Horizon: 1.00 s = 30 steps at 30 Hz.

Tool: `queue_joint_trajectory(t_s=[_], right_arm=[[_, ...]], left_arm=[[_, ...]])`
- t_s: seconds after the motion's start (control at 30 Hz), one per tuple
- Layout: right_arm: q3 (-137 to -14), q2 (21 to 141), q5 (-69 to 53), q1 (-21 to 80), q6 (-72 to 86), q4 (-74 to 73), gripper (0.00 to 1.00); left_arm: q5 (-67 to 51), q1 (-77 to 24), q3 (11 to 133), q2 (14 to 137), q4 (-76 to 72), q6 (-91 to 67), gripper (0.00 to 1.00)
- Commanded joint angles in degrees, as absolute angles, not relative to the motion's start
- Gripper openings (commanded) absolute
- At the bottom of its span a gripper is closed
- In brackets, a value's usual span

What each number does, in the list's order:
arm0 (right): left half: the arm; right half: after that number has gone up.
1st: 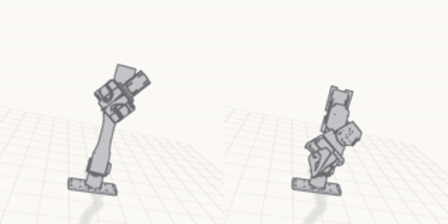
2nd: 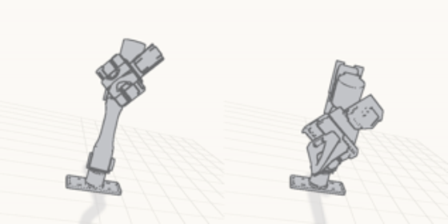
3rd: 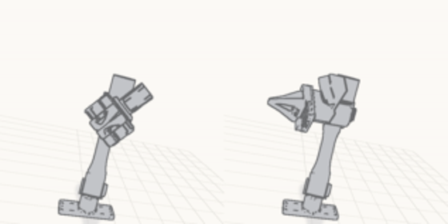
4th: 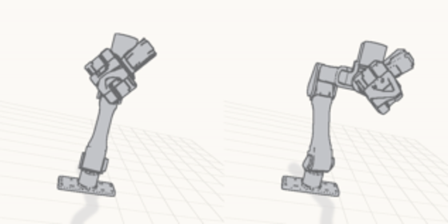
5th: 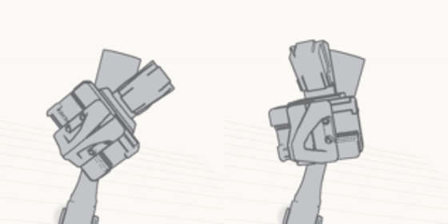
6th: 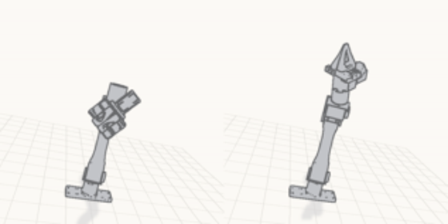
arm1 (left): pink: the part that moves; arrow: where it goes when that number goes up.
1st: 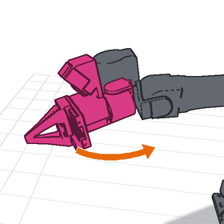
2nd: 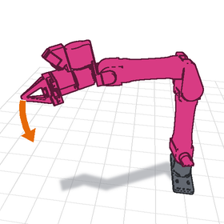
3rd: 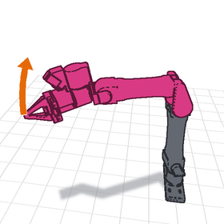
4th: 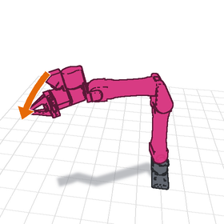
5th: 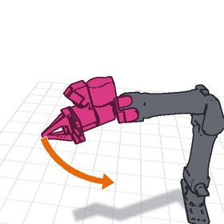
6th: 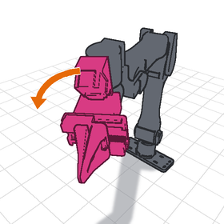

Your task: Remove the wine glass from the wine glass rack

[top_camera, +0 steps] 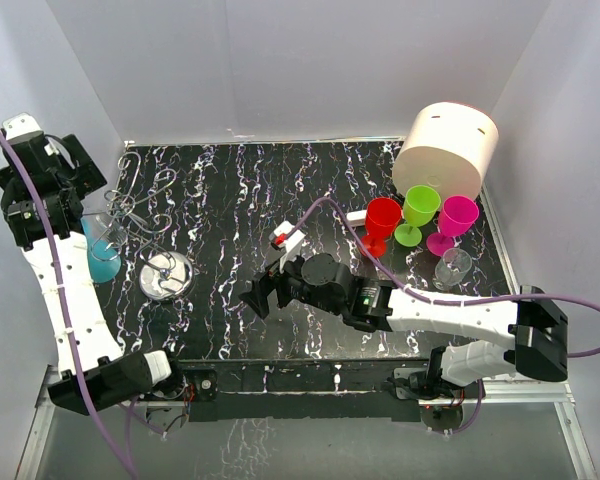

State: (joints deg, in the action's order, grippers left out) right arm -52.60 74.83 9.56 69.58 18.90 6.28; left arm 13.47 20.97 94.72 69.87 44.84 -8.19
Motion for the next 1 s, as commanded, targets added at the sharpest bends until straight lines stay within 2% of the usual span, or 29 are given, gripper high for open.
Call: queue_joint_trajectory(t_s=[0.0, 0.37, 0.67, 0.83, 0.97], right_arm=[[-51.71, 72.77, 11.37, 69.87, 17.84, 10.53, 0.91], [-51.37, 72.69, 12.15, 69.96, 17.65, 10.97, 0.91], [-51.33, 72.92, 12.49, 70.22, 17.54, 11.07, 0.92], [-51.32, 72.93, 12.62, 70.22, 17.54, 11.07, 0.92], [-51.31, 72.82, 12.57, 70.22, 17.58, 11.16, 0.92]], left_arm=[[11.62, 22.11, 94.83, 71.11, 43.0, -8.86, 0.93], [9.8, 23.11, 94.13, 73.11, 41.86, -8.89, 0.86], [10.88, 23.2, 92.46, 72.74, 41.71, -9.07, 0.77], [10.97, 23.37, 92.52, 73.1, 41.66, -9.16, 0.77], [11.04, 23.38, 93.13, 73.38, 41.7, -9.23, 0.72]])
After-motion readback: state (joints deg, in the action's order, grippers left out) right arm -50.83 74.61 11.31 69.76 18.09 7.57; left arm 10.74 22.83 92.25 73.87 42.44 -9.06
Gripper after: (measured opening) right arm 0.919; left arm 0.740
